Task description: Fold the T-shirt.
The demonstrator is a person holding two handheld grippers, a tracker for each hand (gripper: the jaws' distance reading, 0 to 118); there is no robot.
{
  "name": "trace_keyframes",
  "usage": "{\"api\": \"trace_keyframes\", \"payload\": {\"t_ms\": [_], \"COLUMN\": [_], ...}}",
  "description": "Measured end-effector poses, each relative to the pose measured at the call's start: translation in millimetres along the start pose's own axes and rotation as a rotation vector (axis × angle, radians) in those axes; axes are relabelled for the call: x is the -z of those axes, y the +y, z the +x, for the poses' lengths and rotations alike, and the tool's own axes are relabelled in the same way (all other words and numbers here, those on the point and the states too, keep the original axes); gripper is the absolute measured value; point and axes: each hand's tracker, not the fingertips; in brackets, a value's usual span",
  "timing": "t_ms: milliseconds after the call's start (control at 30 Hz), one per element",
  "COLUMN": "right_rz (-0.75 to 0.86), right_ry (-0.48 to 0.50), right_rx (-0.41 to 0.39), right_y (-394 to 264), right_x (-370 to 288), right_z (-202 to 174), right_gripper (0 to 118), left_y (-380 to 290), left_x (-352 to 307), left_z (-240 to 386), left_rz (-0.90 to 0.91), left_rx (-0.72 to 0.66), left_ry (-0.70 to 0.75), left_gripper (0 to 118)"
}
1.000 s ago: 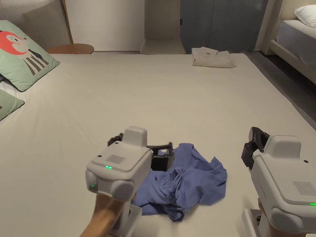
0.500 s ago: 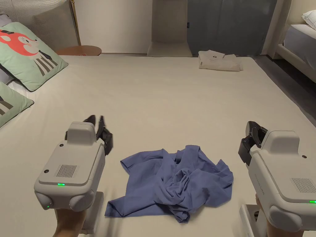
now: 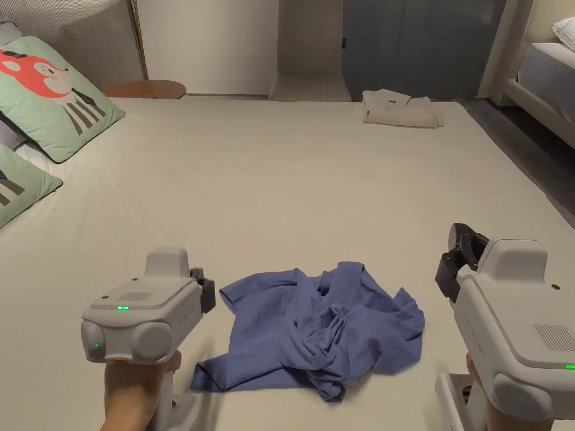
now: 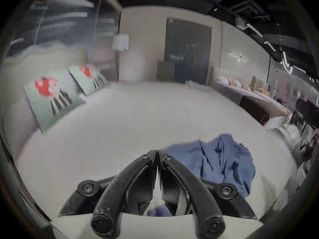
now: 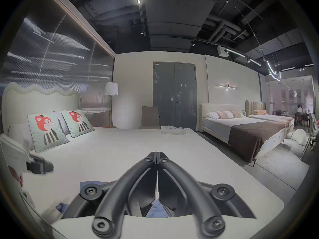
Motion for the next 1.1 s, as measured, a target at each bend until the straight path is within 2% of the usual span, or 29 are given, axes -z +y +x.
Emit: {"api": "trace_keyframes", "payload": {"t_ms": [133,233,267,333,367,400,433,567,600,667,733,767,833,967,1000,1067,1100], "right_rz": [-0.009,-0.018,-0.021,-0.030,-0.034,-0.037,-0.038,-0.045,-0.046,-0.049,-0.055,-0.058,-0.068,-0.138,-0.184,-0.312,-0.364], "right_ry": [0.000,-0.001,-0.002,0.000,0.001,0.002,0.004,0.009,0.008,0.007,0.009,0.010,0.009,-0.007,-0.014,-0.016,-0.018], "right_rx": [0.004,0.003,0.006,0.013,0.016,0.018,0.018,0.020,0.019,0.017,0.017,0.016,0.008,0.006,0.000,-0.038,-0.049], "right_y": [-3,-6,-7,-11,-12,-13,-14,-11,-12,-13,-15,-16,-19,-25,-28,-35,-39], "right_x": [0,0,1,2,3,3,4,3,3,4,5,5,8,20,28,52,65], "right_z": [1,2,3,4,4,4,4,3,3,3,4,5,6,11,13,18,20], "right_gripper": [0,0,0,0,0,0,0,0,0,0,0,0,0,1,6,24,45], "left_y": [-31,-49,-53,-61,-64,-67,-70,-80,-85,-93,-97,-96,-92,-77,-72,-60,-55], "left_x": [22,26,26,27,29,29,29,38,41,46,42,38,37,21,16,8,4], "left_z": [-4,-4,-3,1,0,1,3,11,14,19,24,28,30,29,28,25,23], "left_rz": [-0.176,-0.227,-0.222,-0.232,-0.251,-0.261,-0.257,-0.300,-0.316,-0.334,-0.290,-0.289,-0.306,-0.225,-0.205,-0.184,-0.169], "left_rx": [-0.010,-0.040,-0.044,-0.036,-0.022,-0.009,-0.008,0.037,0.048,0.069,0.075,0.077,0.038,0.039,0.030,0.002,-0.004], "left_ry": [-0.033,-0.051,-0.044,-0.026,-0.027,-0.034,-0.032,0.003,-0.009,-0.016,-0.023,-0.019,-0.085,-0.076,-0.090,-0.128,-0.147], "left_gripper": [0,0,4,56,78,96,98,95,80,43,23,7,7,7,7,7,7]}}
